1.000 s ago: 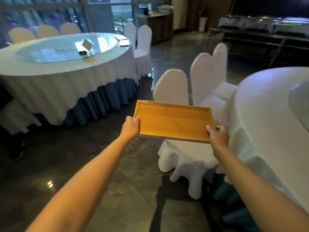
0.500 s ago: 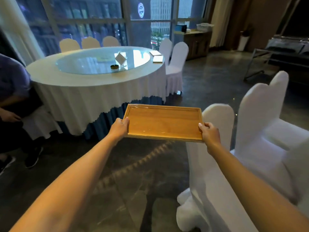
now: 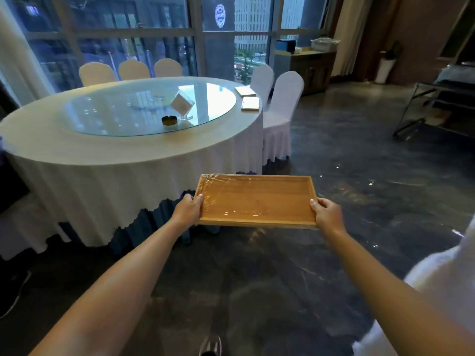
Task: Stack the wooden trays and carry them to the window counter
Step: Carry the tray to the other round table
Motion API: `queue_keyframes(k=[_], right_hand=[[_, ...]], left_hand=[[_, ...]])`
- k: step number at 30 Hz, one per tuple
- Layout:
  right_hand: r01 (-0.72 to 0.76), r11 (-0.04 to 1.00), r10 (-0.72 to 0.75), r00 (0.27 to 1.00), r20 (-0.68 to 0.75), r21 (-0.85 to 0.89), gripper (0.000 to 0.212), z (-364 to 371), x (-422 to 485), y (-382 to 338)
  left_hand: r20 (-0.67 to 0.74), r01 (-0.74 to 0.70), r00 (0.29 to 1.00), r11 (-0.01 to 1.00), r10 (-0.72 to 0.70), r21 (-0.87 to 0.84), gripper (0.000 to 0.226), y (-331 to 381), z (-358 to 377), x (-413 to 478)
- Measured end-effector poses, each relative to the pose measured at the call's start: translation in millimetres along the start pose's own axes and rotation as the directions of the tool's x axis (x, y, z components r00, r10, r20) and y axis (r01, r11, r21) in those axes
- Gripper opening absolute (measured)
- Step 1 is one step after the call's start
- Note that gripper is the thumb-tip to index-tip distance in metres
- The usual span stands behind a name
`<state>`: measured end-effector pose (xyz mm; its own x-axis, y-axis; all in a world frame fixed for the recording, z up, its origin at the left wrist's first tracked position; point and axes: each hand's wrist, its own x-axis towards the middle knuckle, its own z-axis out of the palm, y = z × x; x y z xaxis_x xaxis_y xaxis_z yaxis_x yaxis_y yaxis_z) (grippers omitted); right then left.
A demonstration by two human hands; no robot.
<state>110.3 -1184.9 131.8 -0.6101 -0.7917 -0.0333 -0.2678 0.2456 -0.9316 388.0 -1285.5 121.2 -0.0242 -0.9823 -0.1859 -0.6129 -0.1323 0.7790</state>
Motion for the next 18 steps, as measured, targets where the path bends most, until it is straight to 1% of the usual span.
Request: queue_keyframes(k=[5, 8, 10, 15, 18], right_hand=[[-0.035, 0.999, 0.035, 0.997, -0.063, -0.004, 0.039, 70, 119, -37], [-0.056, 0.998, 0.055, 0.995, -0.078, -0.001, 0.04, 101, 186, -60], [-0.063, 0.998, 0.06, 0.993, -0.103, -0.023, 0.04, 115, 226, -69], [-0.096, 0.994, 0.088, 0.988, -0.131, -0.058, 0.039, 148, 333, -66], [-0.098, 0.994, 0.091, 0.988, -0.123, -0.057, 0.037, 167, 410, -57]], left_hand=[[0.03, -0.043, 0.999, 0.999, 0.043, 0.009, 0.04, 31, -11, 145], [0.073, -0.059, 0.996, 0.998, 0.057, 0.036, 0.044, 54, -17, 221], [0.095, -0.069, 0.993, 0.997, 0.067, 0.025, 0.045, 70, -15, 265], [0.162, -0.064, 0.985, 0.998, 0.063, 0.002, 0.048, 105, 15, 375], [0.146, -0.062, 0.987, 0.998, 0.059, 0.017, 0.049, 121, 43, 441]])
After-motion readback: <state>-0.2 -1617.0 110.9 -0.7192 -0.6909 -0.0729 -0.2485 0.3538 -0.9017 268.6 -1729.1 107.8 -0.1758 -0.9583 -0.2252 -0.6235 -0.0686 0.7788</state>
